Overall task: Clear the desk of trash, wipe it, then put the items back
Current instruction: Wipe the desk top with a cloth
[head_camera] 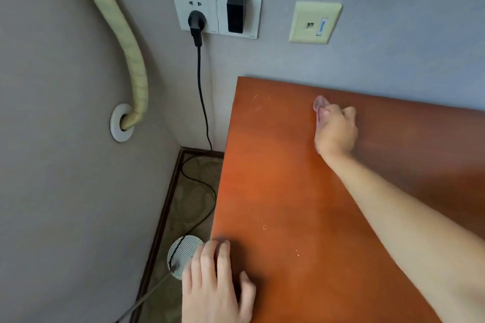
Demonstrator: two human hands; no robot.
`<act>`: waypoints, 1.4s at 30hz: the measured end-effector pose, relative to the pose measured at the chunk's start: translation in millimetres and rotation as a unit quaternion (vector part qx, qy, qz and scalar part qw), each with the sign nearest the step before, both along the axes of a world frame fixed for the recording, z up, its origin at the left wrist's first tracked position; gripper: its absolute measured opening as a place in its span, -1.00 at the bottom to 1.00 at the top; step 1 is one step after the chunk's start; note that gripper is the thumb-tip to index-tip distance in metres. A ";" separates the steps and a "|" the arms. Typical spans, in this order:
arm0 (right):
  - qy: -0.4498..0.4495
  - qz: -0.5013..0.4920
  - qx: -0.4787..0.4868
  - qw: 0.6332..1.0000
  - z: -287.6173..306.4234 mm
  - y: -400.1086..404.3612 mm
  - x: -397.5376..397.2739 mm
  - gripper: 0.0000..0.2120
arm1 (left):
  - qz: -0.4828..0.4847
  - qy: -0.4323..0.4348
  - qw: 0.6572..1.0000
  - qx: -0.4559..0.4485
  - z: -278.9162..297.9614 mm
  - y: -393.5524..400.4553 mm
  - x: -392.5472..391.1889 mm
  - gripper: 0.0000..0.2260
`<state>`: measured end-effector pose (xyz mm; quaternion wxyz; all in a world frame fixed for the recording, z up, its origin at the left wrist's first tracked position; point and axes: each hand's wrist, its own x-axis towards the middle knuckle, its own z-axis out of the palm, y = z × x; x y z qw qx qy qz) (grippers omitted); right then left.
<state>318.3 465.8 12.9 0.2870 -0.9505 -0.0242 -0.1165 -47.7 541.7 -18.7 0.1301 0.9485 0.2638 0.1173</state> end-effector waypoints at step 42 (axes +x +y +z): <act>0.082 -0.176 -0.009 0.981 1.3 -151.5 -246.6 -0.68 | -0.190 -0.037 0.975 -0.108 37.7 12.2 -31.4 -0.57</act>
